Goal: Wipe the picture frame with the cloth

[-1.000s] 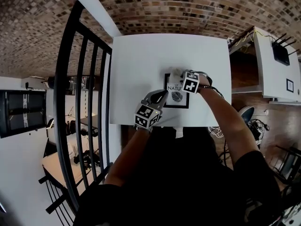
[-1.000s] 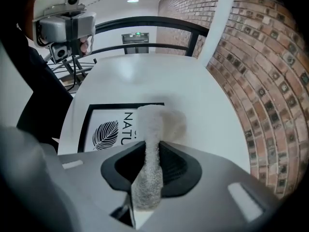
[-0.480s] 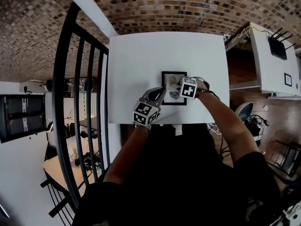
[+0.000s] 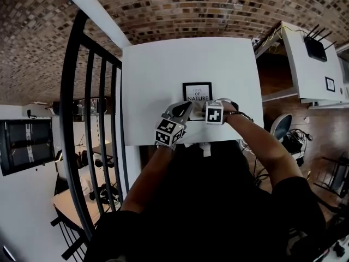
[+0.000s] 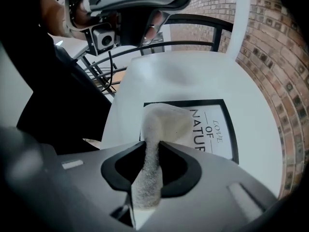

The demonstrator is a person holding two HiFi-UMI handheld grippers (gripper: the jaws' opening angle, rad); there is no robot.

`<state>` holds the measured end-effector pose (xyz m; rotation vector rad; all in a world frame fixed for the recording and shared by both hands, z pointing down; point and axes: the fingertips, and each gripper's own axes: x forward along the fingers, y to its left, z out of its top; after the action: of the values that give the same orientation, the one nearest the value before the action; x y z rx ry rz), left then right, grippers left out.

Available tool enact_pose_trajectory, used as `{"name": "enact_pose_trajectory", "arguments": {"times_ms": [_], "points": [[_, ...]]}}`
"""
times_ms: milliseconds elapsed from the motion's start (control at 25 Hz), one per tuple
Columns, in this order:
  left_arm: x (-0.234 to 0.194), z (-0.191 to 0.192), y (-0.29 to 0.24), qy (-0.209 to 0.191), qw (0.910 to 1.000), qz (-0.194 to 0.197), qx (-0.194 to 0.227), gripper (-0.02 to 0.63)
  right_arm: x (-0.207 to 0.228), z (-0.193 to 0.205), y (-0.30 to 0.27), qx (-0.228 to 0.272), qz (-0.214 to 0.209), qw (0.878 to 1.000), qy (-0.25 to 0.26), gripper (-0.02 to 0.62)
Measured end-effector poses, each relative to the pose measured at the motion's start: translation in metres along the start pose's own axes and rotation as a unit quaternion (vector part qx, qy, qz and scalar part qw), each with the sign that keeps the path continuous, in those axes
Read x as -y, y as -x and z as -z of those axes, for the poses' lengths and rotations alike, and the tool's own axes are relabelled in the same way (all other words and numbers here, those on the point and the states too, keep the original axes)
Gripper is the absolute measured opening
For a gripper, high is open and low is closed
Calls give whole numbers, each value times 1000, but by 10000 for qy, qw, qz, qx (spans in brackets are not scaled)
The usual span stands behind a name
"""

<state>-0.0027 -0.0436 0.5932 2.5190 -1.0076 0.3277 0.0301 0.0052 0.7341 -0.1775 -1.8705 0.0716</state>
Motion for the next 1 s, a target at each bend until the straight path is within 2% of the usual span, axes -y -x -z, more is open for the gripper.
{"name": "enact_pose_trajectory", "arguments": {"times_ms": [280,480,640,840,1000], "points": [[-4,2,-4,6,9999,-115,-65,2,-23,-1,9,-78,-314,9994,143,84],[-4,0,-11,-42,9999,-87,-60,2,-7,3,20,18,-109,9999,69,84],[-4,-6,-17,-70,9999,-101,-31,2,45,8,44,126,545,9984,-61,86],[4,-11,-27,-83,9999,-40,-69,2,118,26,69,130,1518,9880,-248,86],[8,-8,-31,-80,9999,-55,-132,2,147,38,68,28,1775,9830,-472,86]]}}
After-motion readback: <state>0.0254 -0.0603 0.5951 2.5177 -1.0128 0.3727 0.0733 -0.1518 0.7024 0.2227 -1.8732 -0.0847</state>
